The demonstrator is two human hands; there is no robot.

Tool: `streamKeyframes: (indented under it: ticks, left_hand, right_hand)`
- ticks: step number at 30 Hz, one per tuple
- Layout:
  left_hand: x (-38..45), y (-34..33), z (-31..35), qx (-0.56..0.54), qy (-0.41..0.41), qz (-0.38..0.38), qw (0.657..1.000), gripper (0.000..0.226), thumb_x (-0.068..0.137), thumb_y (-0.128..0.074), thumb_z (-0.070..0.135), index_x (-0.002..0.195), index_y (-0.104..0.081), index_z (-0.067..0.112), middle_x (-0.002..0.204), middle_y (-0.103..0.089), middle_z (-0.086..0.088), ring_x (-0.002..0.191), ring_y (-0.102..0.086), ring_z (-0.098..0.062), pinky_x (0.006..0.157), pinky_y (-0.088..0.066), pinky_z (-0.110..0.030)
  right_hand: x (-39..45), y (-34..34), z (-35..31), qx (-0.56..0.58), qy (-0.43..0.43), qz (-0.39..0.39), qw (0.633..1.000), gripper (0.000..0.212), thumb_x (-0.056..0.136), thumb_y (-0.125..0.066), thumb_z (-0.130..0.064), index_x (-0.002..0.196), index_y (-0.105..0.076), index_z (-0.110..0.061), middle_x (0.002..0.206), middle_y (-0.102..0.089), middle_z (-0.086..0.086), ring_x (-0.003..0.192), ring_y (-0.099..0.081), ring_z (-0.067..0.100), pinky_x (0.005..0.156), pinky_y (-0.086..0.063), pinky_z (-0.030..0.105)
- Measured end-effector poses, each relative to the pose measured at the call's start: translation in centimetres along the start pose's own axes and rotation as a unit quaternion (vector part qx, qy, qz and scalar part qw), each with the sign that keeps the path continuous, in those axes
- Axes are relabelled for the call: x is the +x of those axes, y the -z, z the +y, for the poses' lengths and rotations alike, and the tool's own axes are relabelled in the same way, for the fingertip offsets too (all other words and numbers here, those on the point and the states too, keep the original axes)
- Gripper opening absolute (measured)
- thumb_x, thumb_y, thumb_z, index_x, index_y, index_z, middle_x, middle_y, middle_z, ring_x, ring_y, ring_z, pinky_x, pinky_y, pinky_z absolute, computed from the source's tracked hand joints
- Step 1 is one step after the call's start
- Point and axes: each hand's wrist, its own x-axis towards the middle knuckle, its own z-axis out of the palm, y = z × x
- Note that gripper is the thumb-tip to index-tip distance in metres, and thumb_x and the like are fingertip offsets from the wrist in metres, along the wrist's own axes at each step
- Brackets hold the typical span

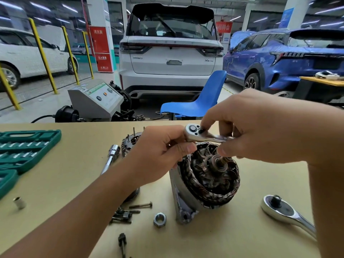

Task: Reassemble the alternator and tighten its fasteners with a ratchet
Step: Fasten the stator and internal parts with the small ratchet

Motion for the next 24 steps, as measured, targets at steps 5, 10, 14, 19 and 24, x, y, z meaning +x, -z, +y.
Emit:
streamKeyframes:
  ticks: [5, 10, 14, 19, 24]
  left_hand:
    - [0.2, 0.2, 0.6, 0.108, -0.024, -0.015, 0.994, 0.017, 0.086, -0.074, 0.028, 0.092, -0.076, 0.012, 0.073, -0.065, 0.008, 0.066, -0.058, -0.015, 0.062, -0.051, -0.038]
    - [0.6, 0.3, 1.4, 0.169, -0.085, -0.03, 0.982, 0.018, 0.083, -0.077, 0.015, 0.072, -0.062, 0.011, 0.065, -0.046, 0.015, 0.06, -0.043, -0.006, 0.056, -0.036, -0.026]
    - [0.3, -0.2, 2.0, 0.145, -0.079, 0.063, 0.984, 0.025, 0.084, -0.078, 0.024, 0.07, -0.059, 0.017, 0.063, -0.047, 0.017, 0.059, -0.044, -0.005, 0.057, -0.035, -0.024]
    - [0.7, -0.7, 2.3, 0.1, -0.065, 0.071, 0.99, 0.019, 0.085, -0.079, 0.022, 0.079, -0.074, 0.004, 0.065, -0.061, 0.001, 0.06, -0.053, -0.019, 0.056, -0.044, -0.034]
    - [0.9, -0.4, 2.4, 0.132, -0.094, 0.03, 0.986, 0.025, 0.084, -0.077, 0.022, 0.073, -0.069, 0.001, 0.063, -0.058, 0.0, 0.06, -0.049, -0.02, 0.056, -0.041, -0.035]
  right_hand:
    - [-0.5, 0.0, -0.9, 0.009, 0.012, -0.027, 1.0, 0.032, 0.08, -0.078, -0.037, 0.107, -0.063, -0.047, 0.082, -0.062, -0.029, 0.077, -0.049, -0.025, 0.061, -0.044, 0.023]
    - [0.6, -0.7, -1.6, -0.085, 0.01, 0.056, 0.995, 0.038, 0.079, -0.061, -0.008, 0.095, -0.07, -0.041, 0.081, -0.06, -0.013, 0.079, -0.058, 0.007, 0.068, -0.054, 0.032]
    - [1.1, -1.1, -1.7, -0.094, 0.017, 0.116, 0.989, 0.018, 0.084, -0.068, -0.018, 0.085, -0.07, -0.036, 0.078, -0.061, -0.009, 0.078, -0.062, 0.023, 0.065, -0.055, 0.037]
    - [0.7, -1.2, -1.8, -0.111, -0.007, 0.059, 0.992, 0.027, 0.078, -0.069, -0.036, 0.062, -0.057, -0.018, 0.057, -0.051, -0.003, 0.053, -0.05, 0.015, 0.046, -0.039, 0.027]
    - [0.9, -1.1, -1.6, -0.098, -0.007, 0.069, 0.993, 0.02, 0.078, -0.069, -0.02, 0.091, -0.07, -0.036, 0.086, -0.063, -0.009, 0.082, -0.062, 0.02, 0.071, -0.056, 0.038]
